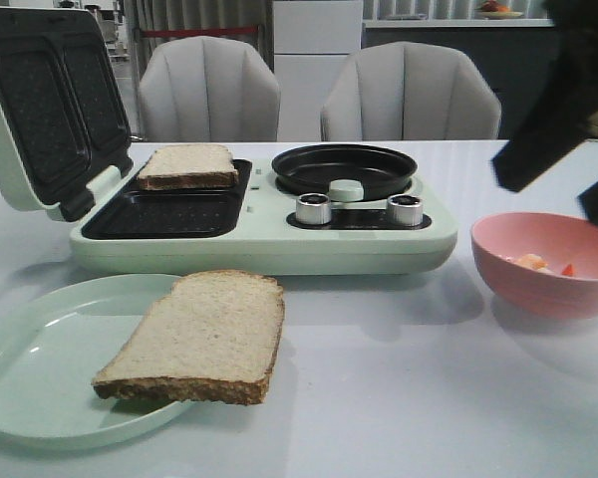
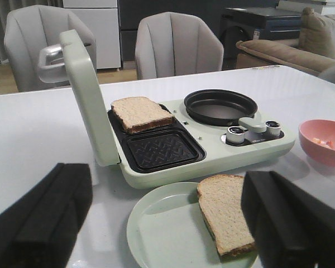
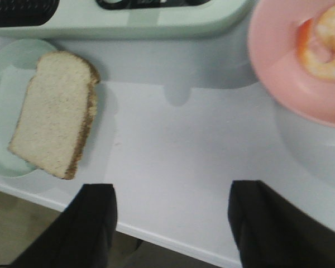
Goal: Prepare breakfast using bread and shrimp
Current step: 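Reach the right gripper across and grasp the remaining bread slice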
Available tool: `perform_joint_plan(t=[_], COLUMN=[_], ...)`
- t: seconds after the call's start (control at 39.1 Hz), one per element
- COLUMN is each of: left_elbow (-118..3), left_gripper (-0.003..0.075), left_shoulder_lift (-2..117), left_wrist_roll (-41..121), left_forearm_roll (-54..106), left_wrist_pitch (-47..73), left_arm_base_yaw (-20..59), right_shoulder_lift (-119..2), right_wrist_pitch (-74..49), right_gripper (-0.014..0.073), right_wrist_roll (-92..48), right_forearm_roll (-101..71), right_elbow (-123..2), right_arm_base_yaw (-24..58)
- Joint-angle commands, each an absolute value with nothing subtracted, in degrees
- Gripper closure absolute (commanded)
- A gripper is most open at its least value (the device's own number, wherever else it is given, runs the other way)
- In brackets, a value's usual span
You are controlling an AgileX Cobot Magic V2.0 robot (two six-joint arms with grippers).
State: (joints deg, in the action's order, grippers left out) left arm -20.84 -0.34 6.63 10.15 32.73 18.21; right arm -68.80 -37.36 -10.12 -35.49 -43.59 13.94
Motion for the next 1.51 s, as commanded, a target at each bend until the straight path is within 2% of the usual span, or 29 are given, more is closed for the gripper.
perform_joint_plan(t=[0.0, 0.23, 0.41, 0.77, 1.18, 1.25, 1.41, 1.46, 1.48], left_elbow=[-22.4, -22.4, -22.4, -22.4, -22.4, -22.4, -22.4, -22.4, -22.4], left_gripper=[0.0118, 0.0118, 0.0118, 0.0118, 0.0118, 0.0118, 0.0118, 0.0118, 0.0118], left_shoulder_lift=[-1.11, -1.11, -1.11, -1.11, -1.11, -1.11, -1.11, -1.11, -1.11], left_wrist_roll=[6.22, 6.22, 6.22, 6.22, 6.22, 6.22, 6.22, 6.22, 6.22], left_forearm_roll=[11.14, 11.14, 11.14, 11.14, 11.14, 11.14, 11.14, 11.14, 11.14], left_wrist_pitch=[27.86, 27.86, 27.86, 27.86, 27.86, 27.86, 27.86, 27.86, 27.86], left_arm_base_yaw=[18.18, 18.18, 18.18, 18.18, 18.18, 18.18, 18.18, 18.18, 18.18], right_shoulder_lift=[-73.86, -85.75, -93.32, -104.45, -109.66, -109.92, -109.92, -109.86, -109.86], right_wrist_pitch=[-37.47, -37.83, -41.05, -40.83, -41.86, -40.3, -39.01, -39.44, -39.85], right_gripper=[0.0062, 0.0062, 0.0062, 0.0062, 0.0069, 0.0127, 0.0398, 0.0459, 0.0463], right_wrist_roll=[-20.6, -44.04, -52.56, -56.78, -56.83, -56.83, -57.05, -57.82, -58.44], right_forearm_roll=[-50.87, -78.93, -88.46, -94.79, -98.23, -98.23, -99.71, -100.27, -100.46], right_elbow=[-46.51, -46.71, -47.42, -51.79, -56.6, -57.12, -57.18, -57.18, -57.18], right_arm_base_yaw=[14.01, 14.06, 14.06, 20.58, 23.89, 24.67, 24.89, 24.81, 24.71])
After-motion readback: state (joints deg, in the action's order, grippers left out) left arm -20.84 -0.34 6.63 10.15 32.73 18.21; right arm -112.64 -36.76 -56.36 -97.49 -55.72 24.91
